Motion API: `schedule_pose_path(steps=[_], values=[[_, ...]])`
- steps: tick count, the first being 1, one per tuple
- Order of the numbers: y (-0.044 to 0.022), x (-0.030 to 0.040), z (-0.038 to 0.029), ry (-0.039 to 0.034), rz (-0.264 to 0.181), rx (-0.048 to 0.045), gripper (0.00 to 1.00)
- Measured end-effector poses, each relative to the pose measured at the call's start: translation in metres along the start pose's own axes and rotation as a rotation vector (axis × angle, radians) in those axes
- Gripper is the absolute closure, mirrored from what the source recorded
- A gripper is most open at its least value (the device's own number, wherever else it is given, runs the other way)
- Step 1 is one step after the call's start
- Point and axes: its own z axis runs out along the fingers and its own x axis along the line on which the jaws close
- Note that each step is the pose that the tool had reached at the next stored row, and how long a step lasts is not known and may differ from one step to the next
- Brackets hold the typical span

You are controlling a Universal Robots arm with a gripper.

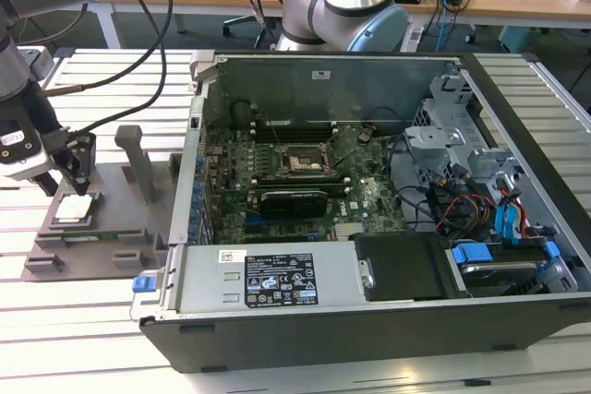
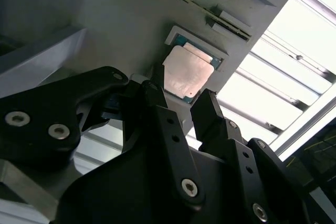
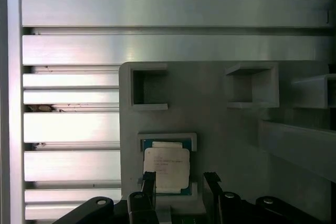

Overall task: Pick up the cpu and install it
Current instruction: 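Pick up the cpu and move it towards the insertion slot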

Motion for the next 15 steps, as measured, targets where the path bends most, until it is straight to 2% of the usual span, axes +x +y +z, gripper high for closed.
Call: schedule_pose_path(steps=[15], values=[[0.0, 0.0002, 0.0067, 0.0, 0.0, 0.0, 0.52]])
